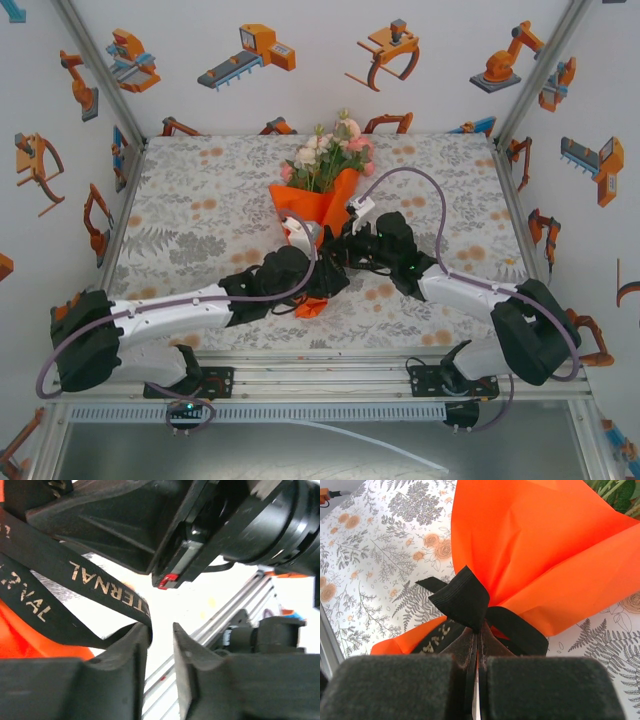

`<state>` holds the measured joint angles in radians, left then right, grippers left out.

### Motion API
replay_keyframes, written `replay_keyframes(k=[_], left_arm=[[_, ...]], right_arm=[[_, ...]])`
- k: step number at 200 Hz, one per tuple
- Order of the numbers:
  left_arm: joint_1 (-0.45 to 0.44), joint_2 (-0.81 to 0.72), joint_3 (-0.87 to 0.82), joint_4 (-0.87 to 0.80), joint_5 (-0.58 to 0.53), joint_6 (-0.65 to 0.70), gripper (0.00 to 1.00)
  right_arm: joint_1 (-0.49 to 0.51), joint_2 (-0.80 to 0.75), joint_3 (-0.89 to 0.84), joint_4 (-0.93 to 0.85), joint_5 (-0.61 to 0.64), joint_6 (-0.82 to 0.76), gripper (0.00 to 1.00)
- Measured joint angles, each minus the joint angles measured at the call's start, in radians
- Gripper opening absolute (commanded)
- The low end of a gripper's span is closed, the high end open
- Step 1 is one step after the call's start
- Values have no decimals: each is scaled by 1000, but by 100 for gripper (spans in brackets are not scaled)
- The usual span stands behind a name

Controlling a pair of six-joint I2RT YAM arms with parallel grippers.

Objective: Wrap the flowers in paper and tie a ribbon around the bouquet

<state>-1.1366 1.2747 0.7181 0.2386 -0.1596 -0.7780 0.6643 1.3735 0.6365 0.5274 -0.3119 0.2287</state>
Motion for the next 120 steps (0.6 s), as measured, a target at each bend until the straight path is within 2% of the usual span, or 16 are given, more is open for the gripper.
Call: replay_keyframes(k=[22,83,108,120], left_arm=[[0,-40,-30,-2,-12,52,48],[-2,-150,-42,-3,-47,150,47],[2,-232,-41,-40,-137,153,46],[31,-266,-14,-116,-191,120,45]], right_arm=[[0,0,0,0,0,0,0],[0,0,0,-16,-2,-2,0],[-1,-1,1,-28,-22,-21,0],[-1,-1,7,-47,-36,-30,0]])
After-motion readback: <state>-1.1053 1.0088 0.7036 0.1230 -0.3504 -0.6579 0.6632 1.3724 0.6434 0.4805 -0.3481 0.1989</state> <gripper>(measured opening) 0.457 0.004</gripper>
